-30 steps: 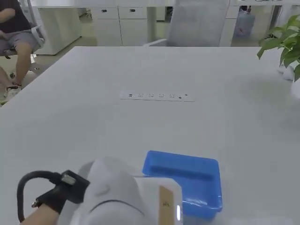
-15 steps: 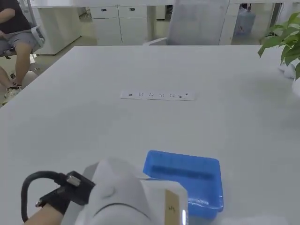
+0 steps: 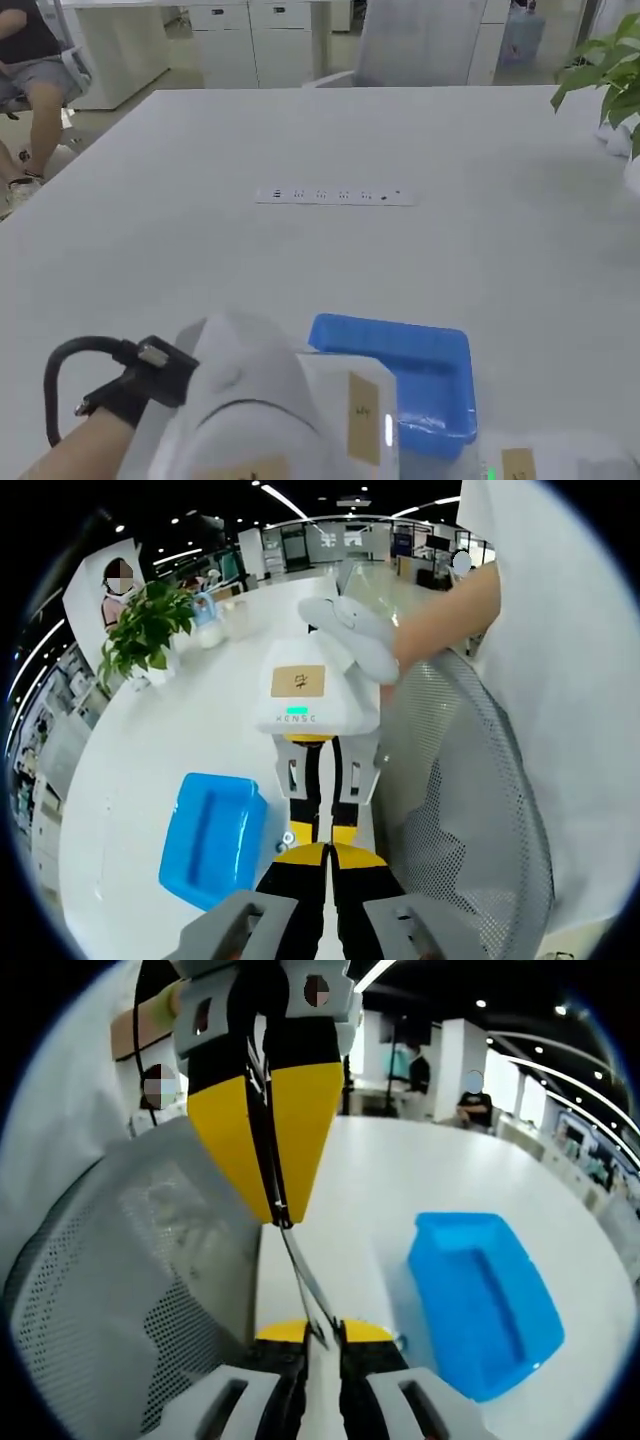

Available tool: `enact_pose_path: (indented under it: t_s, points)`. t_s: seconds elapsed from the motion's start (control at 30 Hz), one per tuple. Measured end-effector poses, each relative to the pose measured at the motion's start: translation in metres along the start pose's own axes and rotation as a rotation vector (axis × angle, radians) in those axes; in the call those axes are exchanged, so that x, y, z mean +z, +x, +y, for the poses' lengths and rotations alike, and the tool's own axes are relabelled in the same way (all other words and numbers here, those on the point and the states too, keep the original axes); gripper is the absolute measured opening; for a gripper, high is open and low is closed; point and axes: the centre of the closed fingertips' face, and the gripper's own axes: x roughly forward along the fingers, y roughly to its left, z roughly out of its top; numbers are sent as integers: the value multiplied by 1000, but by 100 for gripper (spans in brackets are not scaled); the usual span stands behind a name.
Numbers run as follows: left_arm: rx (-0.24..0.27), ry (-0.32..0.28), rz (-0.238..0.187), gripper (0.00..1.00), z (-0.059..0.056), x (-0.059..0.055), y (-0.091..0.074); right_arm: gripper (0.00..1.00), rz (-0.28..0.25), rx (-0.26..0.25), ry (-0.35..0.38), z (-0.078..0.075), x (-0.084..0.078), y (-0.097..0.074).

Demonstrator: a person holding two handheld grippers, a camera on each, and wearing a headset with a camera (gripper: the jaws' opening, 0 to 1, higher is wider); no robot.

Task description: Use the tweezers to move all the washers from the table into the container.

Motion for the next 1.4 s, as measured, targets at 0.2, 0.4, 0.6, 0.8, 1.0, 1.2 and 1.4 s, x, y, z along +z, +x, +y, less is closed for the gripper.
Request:
enact_pose_path:
  t_s: [0.2, 0.4, 0.6, 0.8, 1.0, 1.2, 1.4]
  points:
    - [9, -2, 1, 0, 10, 1, 2, 7, -7, -25, 44, -10, -1, 1]
    - [7, -8, 0, 0, 19, 1, 5, 7, -12, -26, 71, -14, -2, 2]
    - [6, -12, 4, 0, 25, 1, 6, 7, -23, -27, 104, -18, -4, 3]
    - [-15, -61, -11, 0, 29, 3, 6, 9, -45, 1, 175, -19, -3, 2]
    - [-56, -108, -18, 0, 31, 5, 9, 14, -70, 27, 197, -16, 8, -1]
    - [-75, -120, -13, 0, 30, 5, 11, 14, -75, 24, 183, -15, 14, -3]
    - [-75, -113, -8, 0, 30, 4, 12, 6, -62, 5, 159, -19, 12, -1]
